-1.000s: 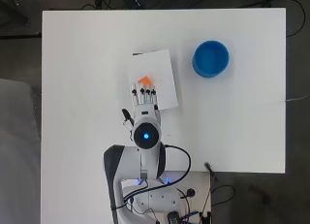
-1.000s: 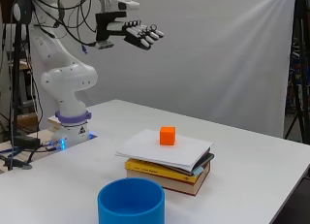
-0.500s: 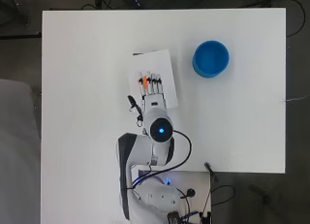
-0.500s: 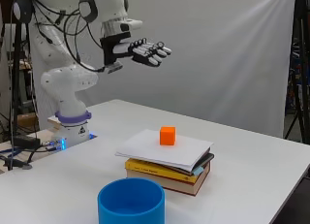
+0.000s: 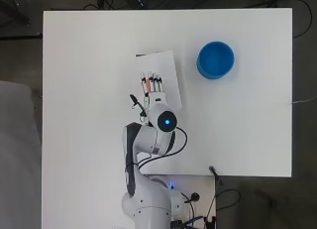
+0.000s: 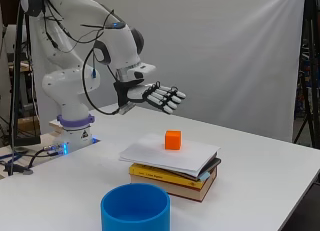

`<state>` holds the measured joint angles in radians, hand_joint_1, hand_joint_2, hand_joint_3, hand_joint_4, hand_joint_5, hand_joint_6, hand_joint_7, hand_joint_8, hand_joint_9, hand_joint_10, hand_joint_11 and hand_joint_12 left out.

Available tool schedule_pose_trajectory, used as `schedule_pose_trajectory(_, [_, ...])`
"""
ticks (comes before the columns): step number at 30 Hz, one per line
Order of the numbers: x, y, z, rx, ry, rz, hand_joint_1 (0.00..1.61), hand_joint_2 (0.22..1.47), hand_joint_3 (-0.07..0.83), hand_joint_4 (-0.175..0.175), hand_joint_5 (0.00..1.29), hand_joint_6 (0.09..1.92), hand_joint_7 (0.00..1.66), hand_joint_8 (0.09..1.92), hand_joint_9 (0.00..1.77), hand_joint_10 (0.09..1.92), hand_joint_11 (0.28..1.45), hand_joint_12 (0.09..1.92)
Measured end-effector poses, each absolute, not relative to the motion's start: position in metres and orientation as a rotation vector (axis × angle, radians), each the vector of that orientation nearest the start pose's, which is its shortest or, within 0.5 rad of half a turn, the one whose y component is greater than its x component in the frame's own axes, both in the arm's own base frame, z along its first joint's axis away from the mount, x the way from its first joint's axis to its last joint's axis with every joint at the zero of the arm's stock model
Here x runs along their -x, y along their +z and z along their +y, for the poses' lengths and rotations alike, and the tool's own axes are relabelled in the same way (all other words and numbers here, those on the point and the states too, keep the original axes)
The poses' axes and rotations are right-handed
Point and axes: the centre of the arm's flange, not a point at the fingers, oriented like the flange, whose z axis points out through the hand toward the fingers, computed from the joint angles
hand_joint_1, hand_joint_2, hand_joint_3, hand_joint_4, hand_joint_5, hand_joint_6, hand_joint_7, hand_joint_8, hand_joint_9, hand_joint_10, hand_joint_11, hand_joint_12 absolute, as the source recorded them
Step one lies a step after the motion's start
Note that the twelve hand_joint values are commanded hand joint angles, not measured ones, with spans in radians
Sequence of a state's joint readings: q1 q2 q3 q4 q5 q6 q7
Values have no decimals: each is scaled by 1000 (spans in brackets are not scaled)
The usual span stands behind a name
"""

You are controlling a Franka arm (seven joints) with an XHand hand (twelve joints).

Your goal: Teleoperate dual arm-hand system to pick and place objects

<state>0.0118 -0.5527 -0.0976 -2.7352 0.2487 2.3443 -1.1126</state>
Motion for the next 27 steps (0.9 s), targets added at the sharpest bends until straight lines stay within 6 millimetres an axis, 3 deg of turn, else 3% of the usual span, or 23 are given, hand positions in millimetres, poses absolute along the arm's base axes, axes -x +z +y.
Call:
schedule_pose_trajectory(6, [-381,361,-45,2763,-330,-1145,480,964,-1,21,100,87,206,87,361,87,490,87])
schedule_pose_trajectory(9, [-385,344,-48,2763,-279,-1114,473,971,3,18,101,87,213,87,369,87,491,87])
schedule_pose_trajectory(13, [-390,336,-46,2733,-307,-1176,466,976,4,20,116,87,230,87,366,87,464,87])
schedule_pose_trajectory(18, [-390,328,-29,2649,-287,-1274,456,981,2,30,192,87,263,87,396,87,470,87])
schedule_pose_trajectory(21, [-393,327,-25,2642,-309,-1268,495,1003,1,56,374,87,330,87,469,87,524,87])
schedule_pose_trajectory(24, [-393,320,-24,2645,-246,-1229,563,1006,-1,59,431,87,368,87,531,87,567,87])
schedule_pose_trajectory(25, [-392,317,-25,2645,-228,-1214,846,1077,2,-5,518,436,502,501,692,472,619,310])
schedule_pose_trajectory(26, [-392,314,-27,2643,-220,-1200,981,1165,10,3,584,888,573,976,738,1039,631,744])
schedule_pose_trajectory(27, [-392,312,-29,2638,-227,-1188,1035,1235,18,21,605,1235,597,1269,726,1444,605,1038])
